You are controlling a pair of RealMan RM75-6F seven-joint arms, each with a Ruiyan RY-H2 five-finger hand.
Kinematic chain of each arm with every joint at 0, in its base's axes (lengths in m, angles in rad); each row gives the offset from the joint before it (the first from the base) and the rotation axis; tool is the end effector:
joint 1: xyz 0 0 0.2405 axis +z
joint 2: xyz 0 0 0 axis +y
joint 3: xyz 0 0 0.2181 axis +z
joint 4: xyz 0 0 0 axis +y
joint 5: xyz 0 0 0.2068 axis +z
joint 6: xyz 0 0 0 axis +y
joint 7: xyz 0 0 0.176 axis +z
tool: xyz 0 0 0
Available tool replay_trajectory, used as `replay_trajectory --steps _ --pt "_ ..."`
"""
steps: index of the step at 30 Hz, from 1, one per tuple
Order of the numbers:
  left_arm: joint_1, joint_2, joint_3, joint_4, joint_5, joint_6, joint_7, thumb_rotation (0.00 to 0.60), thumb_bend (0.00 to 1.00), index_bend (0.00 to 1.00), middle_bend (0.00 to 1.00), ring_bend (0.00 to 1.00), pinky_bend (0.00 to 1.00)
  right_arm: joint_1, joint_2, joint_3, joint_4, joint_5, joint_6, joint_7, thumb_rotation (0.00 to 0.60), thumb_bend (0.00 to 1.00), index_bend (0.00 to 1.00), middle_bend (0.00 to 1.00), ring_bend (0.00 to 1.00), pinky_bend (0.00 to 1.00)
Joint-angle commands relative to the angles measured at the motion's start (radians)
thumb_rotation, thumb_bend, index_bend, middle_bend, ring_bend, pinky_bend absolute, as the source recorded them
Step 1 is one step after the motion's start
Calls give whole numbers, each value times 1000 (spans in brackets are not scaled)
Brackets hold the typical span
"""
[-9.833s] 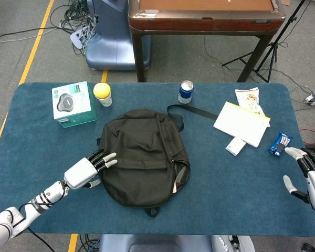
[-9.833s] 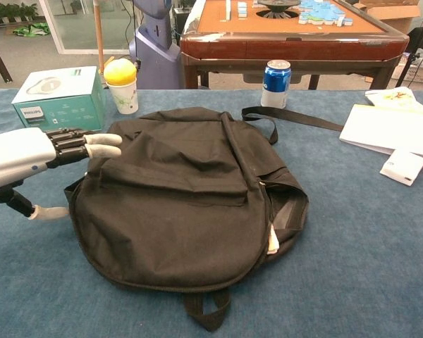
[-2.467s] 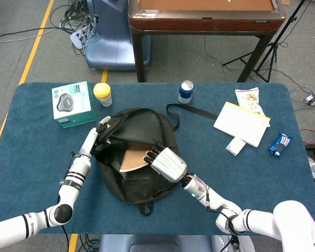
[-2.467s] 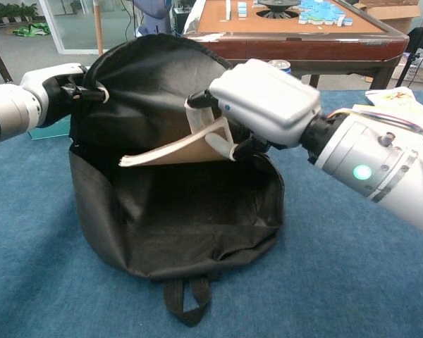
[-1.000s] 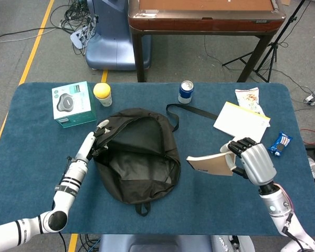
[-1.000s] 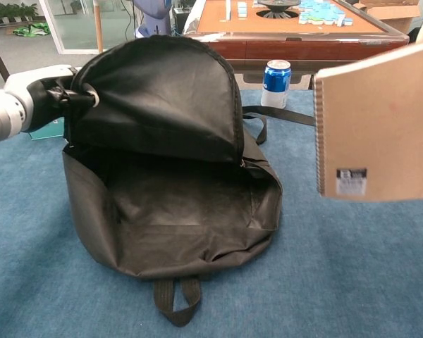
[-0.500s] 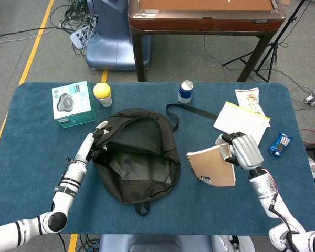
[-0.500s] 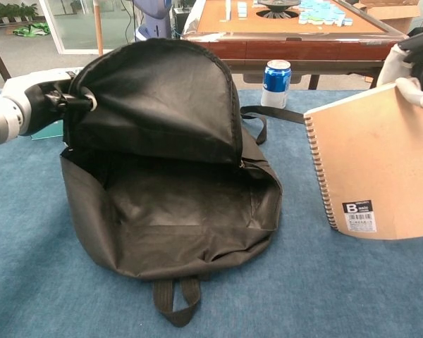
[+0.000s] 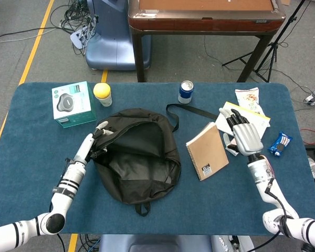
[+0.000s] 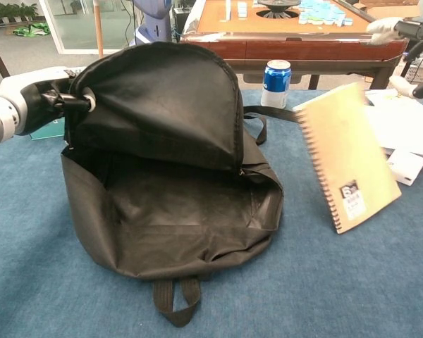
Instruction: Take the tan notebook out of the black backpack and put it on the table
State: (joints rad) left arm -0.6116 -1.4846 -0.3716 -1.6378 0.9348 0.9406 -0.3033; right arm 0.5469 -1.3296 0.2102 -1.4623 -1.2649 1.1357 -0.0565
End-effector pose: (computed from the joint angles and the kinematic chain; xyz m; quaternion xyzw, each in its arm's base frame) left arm -0.1205 0.3546 0.0133 -0.4423 -0.6751 -0.5236 0.2730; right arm -0.1868 -0.3550 0.0818 0.6443 -0.3798 0.4342 0.5020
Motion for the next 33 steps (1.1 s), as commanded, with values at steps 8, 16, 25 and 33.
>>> replay_trajectory --steps 8,16,25,33 --pt "15 23 14 -15 72 6 -29 600 698 198 2 0 43 3 35 41 -27 -4 41 -22 600 558 0 0 0 66" --pt "27 100 60 -63 163 6 17 600 321 0 0 0 3 -36 118 23 -116 -33 76 -46 600 558 0 0 0 65" --pt "53 221 114 -152 199 -5 74 600 235 0 0 0 0 -89 213 1 -214 -71 119 -28 600 558 0 0 0 65" --pt "95 346 164 -224 218 -3 95 600 234 0 0 0 0 -151 293 -37 -284 -97 151 -19 600 559 0 0 0 65"
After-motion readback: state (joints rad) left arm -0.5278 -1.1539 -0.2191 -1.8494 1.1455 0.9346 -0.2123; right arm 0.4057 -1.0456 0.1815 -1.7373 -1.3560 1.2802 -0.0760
